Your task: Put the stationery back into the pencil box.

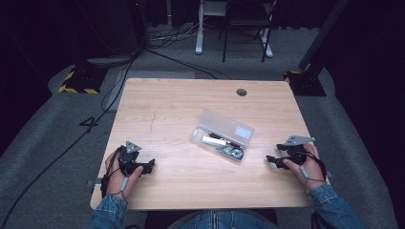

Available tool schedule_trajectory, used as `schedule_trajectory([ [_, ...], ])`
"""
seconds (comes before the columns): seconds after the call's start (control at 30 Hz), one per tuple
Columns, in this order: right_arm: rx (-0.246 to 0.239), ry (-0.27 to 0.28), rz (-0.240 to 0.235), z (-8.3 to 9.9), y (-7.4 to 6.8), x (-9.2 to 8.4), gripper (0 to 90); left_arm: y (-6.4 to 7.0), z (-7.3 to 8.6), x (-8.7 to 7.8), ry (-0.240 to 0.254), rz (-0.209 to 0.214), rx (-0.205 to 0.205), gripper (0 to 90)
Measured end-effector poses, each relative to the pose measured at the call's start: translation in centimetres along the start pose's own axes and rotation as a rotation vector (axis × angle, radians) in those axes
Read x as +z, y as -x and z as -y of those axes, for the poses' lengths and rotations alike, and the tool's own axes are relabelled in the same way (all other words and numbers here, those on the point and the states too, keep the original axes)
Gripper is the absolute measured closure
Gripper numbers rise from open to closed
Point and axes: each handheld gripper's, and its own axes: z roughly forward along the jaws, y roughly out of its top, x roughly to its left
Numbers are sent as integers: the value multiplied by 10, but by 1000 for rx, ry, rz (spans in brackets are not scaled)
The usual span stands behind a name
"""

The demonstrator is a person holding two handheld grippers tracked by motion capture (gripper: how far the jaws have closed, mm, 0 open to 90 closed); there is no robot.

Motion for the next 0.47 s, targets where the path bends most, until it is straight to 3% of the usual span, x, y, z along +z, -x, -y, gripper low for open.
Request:
schedule_trajectory([
  [0.1, 8, 18, 4, 2, 0, 3, 168, 0, -1, 1, -2, -2, 4, 41],
  [0.47, -12, -3, -19, -1, -1, 7, 55, 0, -1, 1, -3, 0, 2, 32],
])
